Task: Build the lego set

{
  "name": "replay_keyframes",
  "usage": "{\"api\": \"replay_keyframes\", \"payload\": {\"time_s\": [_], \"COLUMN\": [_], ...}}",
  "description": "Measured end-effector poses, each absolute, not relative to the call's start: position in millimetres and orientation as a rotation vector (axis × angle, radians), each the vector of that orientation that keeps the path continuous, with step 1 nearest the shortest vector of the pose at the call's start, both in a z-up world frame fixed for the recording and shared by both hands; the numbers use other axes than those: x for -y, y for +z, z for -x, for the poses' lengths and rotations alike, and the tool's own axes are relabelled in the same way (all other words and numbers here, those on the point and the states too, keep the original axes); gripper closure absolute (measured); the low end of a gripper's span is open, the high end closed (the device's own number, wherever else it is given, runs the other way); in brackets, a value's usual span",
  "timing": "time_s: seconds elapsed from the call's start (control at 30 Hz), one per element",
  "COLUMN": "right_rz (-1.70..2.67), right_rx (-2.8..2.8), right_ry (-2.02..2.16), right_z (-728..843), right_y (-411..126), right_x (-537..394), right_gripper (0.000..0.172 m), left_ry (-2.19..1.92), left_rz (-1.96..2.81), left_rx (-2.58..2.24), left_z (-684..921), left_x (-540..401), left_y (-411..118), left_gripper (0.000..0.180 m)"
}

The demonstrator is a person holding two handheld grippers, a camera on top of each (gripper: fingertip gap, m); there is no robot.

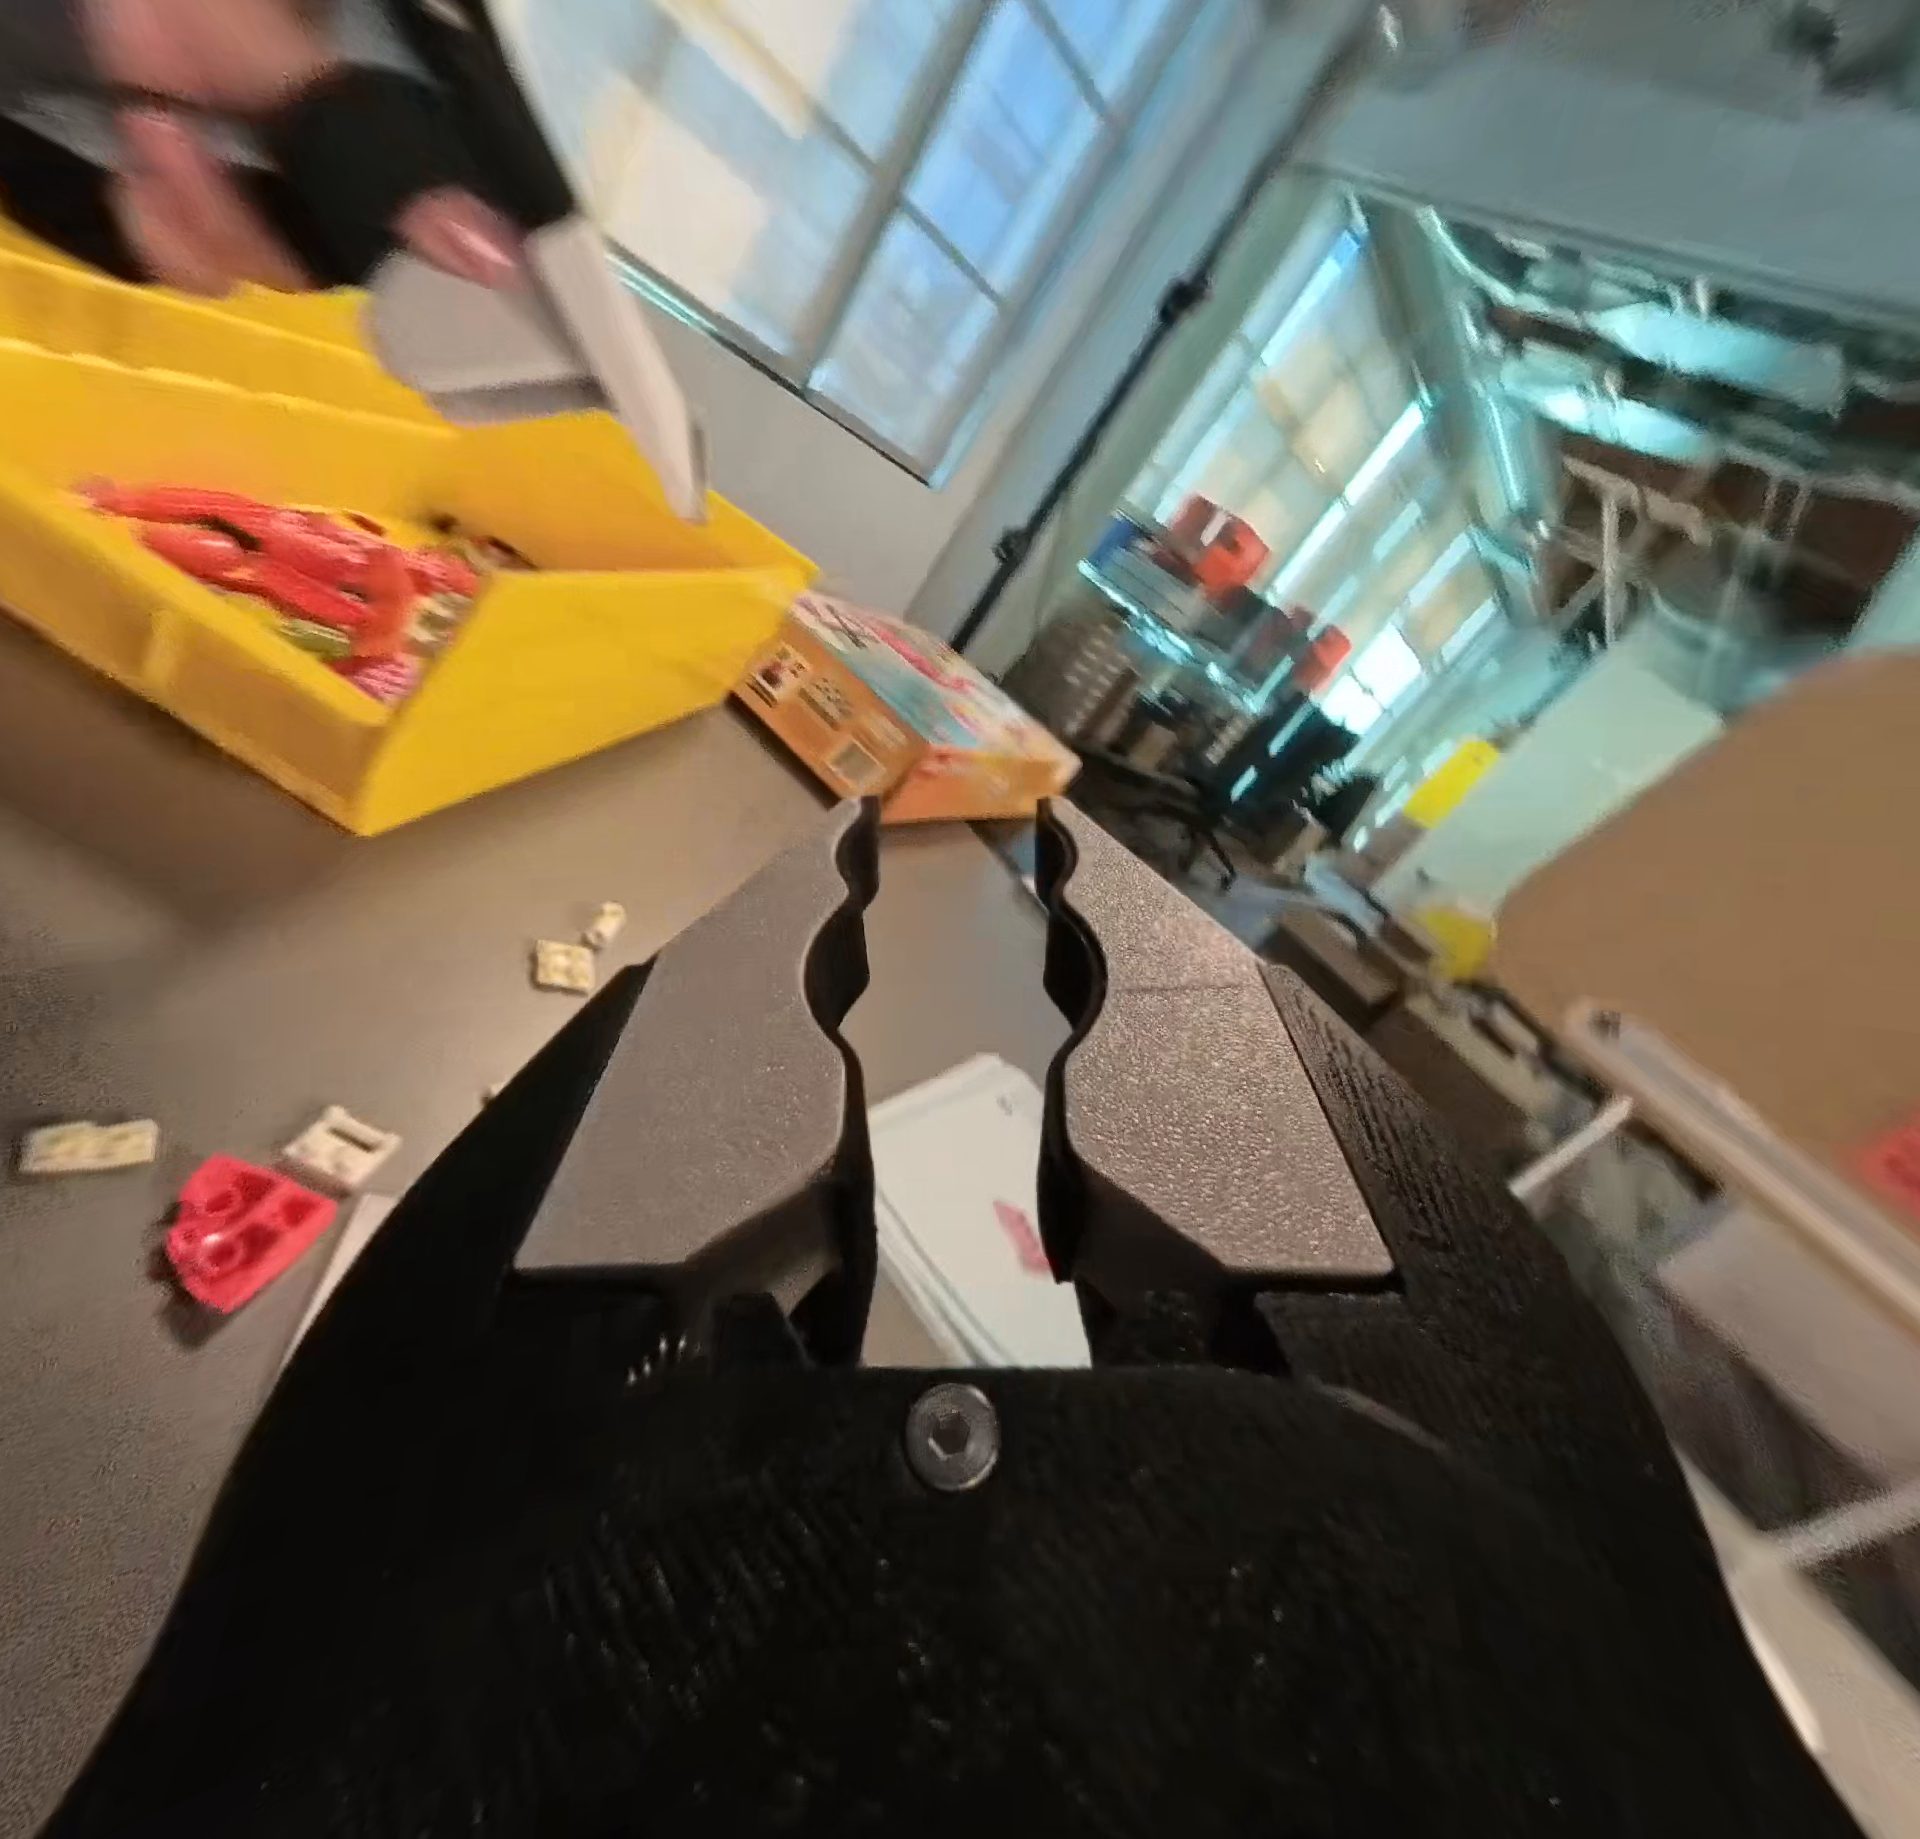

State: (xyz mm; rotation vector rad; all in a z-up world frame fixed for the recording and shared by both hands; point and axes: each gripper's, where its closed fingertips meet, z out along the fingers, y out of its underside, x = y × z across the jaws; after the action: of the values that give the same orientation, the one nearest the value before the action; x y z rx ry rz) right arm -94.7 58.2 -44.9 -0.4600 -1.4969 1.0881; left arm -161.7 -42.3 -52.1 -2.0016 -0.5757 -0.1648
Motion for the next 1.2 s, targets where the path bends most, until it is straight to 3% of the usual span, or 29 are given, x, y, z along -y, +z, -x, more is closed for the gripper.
{"api": "replay_keyframes", "payload": {"time_s": [0.2,0.5,0.6,0.7,0.93,1.2], "right_rz": [0.628,0.606,0.682,0.764,1.085,1.228], "right_rx": [1.394,1.274,1.411,1.700,2.302,2.399], "right_ry": [0.986,0.929,1.084,1.181,1.155,1.102], "right_z": [115.5,86.9,45.6,-12.1,-135.5,-172.5], "right_y": [-74.4,-17.2,0.3,-30.3,-160.9,-191.8], "right_x": [-111.3,-160.7,-158.3,-137.8,-99.1,-80.4], "right_gripper": [0.148,0.146,0.141,0.141,0.142,0.140], "left_ry": [-0.018,-0.171,-0.198,-0.207,-0.211,-0.220], "left_rz": [1.909,1.899,1.960,2.045,2.180,2.288], "left_rx": [0.393,0.150,0.014,-0.083,-0.230,-0.231], "left_z": [105.5,24.1,-5.3,-25.7,-60.7,-72.2], "left_x": [2.8,-42.4,-43.2,-37.8,-46.3,-60.2], "left_y": [-54.3,-61.0,-73.5,-97.5,-148.6,-183.2], "left_gripper": [0.180,0.180,0.167,0.153,0.144,0.143]}}
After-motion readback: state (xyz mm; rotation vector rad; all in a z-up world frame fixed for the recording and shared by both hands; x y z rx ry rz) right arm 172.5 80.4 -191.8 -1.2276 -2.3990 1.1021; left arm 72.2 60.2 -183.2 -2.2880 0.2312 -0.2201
